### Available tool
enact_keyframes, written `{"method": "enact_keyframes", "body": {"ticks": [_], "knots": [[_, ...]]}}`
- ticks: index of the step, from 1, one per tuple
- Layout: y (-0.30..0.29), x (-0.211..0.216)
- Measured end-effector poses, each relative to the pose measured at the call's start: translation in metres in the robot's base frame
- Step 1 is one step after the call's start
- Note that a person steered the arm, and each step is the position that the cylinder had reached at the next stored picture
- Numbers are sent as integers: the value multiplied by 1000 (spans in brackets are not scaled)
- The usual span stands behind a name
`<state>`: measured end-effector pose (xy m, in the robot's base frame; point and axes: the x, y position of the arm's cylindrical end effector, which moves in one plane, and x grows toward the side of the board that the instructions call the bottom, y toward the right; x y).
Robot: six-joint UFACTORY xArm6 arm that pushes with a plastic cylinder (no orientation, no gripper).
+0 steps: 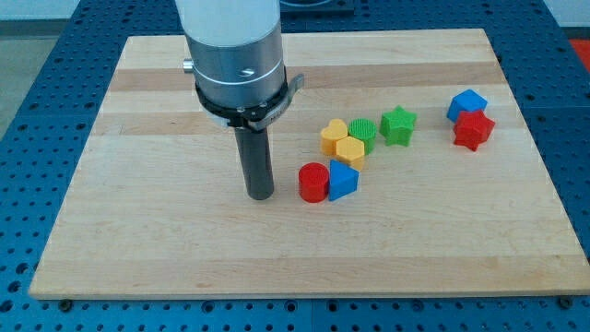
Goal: Move the red circle along with blue triangle right a bit
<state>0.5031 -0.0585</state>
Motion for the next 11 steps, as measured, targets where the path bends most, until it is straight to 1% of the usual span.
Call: {"method": "enact_keyframes", "body": {"ticks": [2, 8, 11], "knots": [[18, 0], [118, -1], [185, -1]]}}
